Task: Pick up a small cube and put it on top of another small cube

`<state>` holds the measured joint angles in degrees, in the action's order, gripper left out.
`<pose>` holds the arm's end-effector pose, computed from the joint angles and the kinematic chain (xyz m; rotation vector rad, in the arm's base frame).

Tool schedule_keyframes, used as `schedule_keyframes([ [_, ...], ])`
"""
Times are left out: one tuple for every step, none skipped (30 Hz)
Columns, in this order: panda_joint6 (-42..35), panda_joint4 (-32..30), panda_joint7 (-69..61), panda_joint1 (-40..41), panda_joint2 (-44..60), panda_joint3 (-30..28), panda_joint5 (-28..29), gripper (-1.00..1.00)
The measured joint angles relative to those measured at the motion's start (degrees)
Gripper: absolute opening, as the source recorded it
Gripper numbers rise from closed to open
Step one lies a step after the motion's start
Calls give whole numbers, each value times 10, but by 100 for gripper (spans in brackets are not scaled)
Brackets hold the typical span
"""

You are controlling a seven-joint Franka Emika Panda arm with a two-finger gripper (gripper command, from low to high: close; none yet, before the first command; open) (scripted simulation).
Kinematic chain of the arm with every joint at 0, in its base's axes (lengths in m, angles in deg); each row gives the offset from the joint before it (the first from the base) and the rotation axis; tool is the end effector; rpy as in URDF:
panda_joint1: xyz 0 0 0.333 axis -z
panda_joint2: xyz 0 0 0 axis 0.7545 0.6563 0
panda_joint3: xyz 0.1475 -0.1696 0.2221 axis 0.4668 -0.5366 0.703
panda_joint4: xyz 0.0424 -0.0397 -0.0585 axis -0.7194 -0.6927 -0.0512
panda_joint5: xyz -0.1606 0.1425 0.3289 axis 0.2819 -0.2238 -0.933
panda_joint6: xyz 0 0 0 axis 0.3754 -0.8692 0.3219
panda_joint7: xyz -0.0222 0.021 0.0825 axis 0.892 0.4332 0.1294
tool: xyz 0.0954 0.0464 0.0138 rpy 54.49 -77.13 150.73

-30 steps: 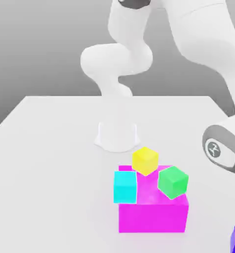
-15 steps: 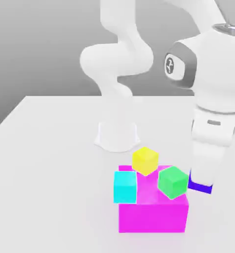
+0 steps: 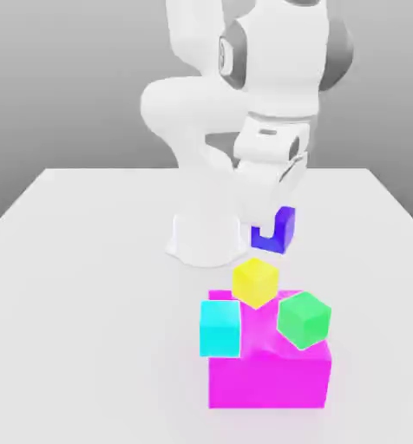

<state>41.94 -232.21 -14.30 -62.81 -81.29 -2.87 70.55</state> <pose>0.3052 0.0817 0.3458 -3.0924 -0.5469 0.0027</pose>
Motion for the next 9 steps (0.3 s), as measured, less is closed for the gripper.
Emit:
schedule_keyframes([
  [12,-10,-2,1,1,0,-1,-100],
  [30,-19,-2,2,11,0,-1,-100],
  [51,-27,-3,2,25,1,-2,-100],
  [74,-34,-3,3,41,1,-2,-100],
  [98,-41,-4,3,57,1,-2,-100],
  [123,-48,-4,3,75,2,-2,-100],
  [138,-52,-4,4,86,2,-3,100],
  [138,-52,-4,4,86,2,-3,100],
  [138,-52,-4,4,86,2,-3,100],
])
